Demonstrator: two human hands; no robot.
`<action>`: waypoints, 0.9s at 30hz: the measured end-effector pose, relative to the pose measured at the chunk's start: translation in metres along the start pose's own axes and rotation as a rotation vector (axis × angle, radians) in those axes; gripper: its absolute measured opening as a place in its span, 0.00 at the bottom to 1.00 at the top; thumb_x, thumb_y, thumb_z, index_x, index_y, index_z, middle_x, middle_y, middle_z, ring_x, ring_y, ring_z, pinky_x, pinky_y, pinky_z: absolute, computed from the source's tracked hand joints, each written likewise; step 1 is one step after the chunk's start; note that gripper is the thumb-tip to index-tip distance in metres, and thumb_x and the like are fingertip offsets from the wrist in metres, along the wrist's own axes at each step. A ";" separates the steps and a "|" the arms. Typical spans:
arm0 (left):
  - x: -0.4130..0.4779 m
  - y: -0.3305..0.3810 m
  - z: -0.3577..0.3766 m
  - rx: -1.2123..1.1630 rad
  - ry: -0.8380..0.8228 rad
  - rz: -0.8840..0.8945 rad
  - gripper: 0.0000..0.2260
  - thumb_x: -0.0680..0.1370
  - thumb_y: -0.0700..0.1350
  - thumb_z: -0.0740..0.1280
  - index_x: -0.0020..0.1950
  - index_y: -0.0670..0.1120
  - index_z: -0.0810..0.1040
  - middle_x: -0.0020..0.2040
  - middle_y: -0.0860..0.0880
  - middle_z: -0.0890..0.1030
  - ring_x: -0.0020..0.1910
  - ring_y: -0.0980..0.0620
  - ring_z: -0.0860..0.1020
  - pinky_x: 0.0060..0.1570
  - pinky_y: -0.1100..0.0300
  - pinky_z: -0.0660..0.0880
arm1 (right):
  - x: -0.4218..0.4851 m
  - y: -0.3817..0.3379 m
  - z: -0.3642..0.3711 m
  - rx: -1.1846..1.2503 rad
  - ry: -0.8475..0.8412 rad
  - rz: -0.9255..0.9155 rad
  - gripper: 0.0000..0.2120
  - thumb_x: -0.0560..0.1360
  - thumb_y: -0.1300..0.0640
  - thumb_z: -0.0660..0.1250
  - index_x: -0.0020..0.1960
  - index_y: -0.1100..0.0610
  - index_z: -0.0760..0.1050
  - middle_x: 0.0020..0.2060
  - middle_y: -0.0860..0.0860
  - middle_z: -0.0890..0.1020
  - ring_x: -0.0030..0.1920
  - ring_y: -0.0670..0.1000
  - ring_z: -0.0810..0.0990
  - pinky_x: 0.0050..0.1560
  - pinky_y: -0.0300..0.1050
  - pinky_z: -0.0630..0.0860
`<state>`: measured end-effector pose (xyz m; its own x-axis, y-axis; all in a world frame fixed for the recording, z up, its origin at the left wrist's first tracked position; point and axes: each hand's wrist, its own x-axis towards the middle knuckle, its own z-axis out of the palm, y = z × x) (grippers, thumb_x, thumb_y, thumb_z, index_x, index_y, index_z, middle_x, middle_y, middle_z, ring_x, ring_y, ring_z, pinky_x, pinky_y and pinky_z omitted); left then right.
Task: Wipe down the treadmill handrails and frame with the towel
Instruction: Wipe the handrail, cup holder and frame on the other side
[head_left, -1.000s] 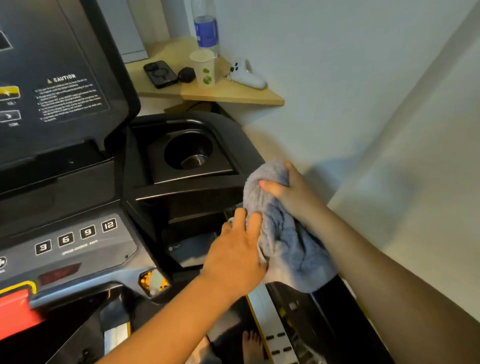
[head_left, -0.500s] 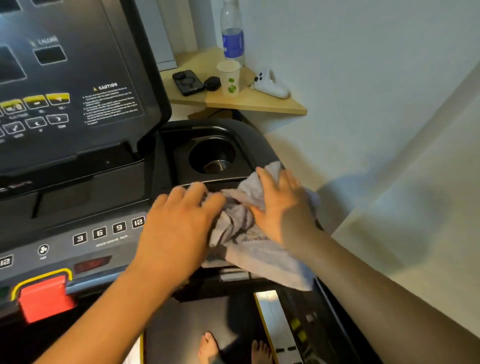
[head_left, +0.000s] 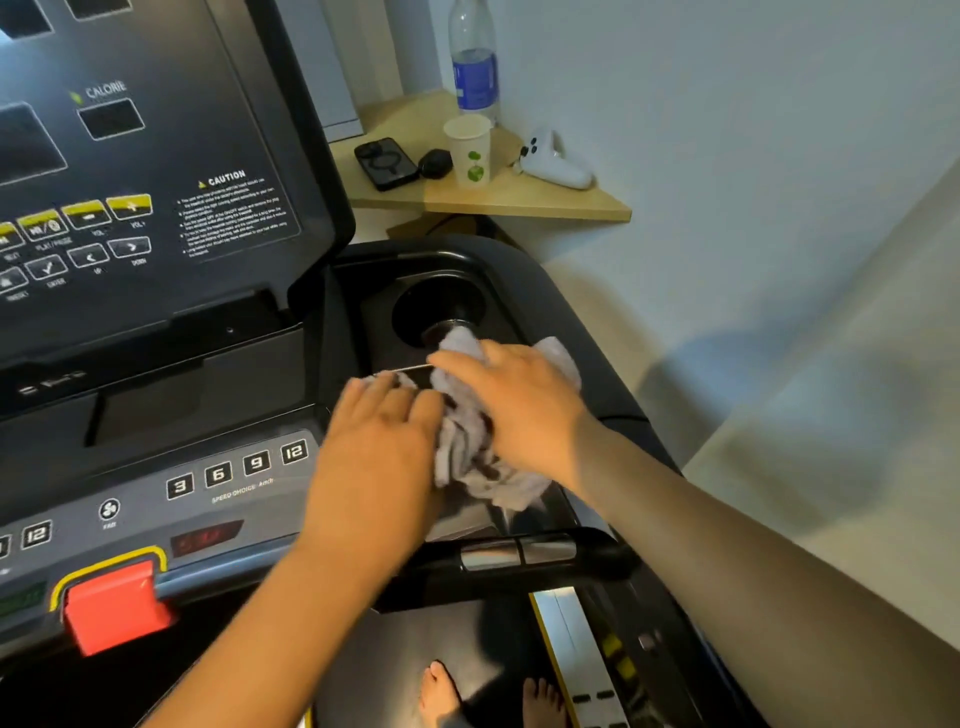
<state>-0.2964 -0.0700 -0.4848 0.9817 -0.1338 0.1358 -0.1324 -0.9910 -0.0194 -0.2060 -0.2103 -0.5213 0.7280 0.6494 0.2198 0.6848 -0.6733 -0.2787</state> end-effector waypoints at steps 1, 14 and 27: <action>0.000 0.010 0.003 -0.054 0.006 0.031 0.15 0.64 0.44 0.70 0.49 0.42 0.78 0.47 0.41 0.82 0.56 0.37 0.78 0.62 0.47 0.72 | -0.010 0.006 -0.005 0.044 0.020 0.055 0.32 0.72 0.58 0.69 0.73 0.48 0.62 0.57 0.53 0.75 0.54 0.56 0.76 0.54 0.51 0.74; -0.030 0.097 0.025 -0.468 -0.433 0.225 0.36 0.72 0.71 0.60 0.74 0.52 0.61 0.69 0.49 0.68 0.67 0.47 0.69 0.68 0.52 0.67 | -0.130 0.039 -0.049 0.200 -0.113 0.825 0.20 0.71 0.36 0.62 0.53 0.50 0.75 0.46 0.55 0.83 0.42 0.55 0.79 0.40 0.42 0.69; 0.017 0.140 0.035 -0.439 -0.295 0.081 0.42 0.74 0.71 0.53 0.81 0.52 0.43 0.78 0.54 0.31 0.73 0.40 0.25 0.72 0.34 0.38 | -0.096 0.122 0.007 1.173 0.009 1.156 0.25 0.62 0.35 0.67 0.43 0.56 0.83 0.37 0.56 0.82 0.35 0.54 0.78 0.33 0.49 0.76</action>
<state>-0.2933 -0.2111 -0.5201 0.9545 -0.2664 -0.1341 -0.1923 -0.8934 0.4061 -0.1925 -0.3518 -0.5829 0.8066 0.0192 -0.5908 -0.5821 -0.1480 -0.7996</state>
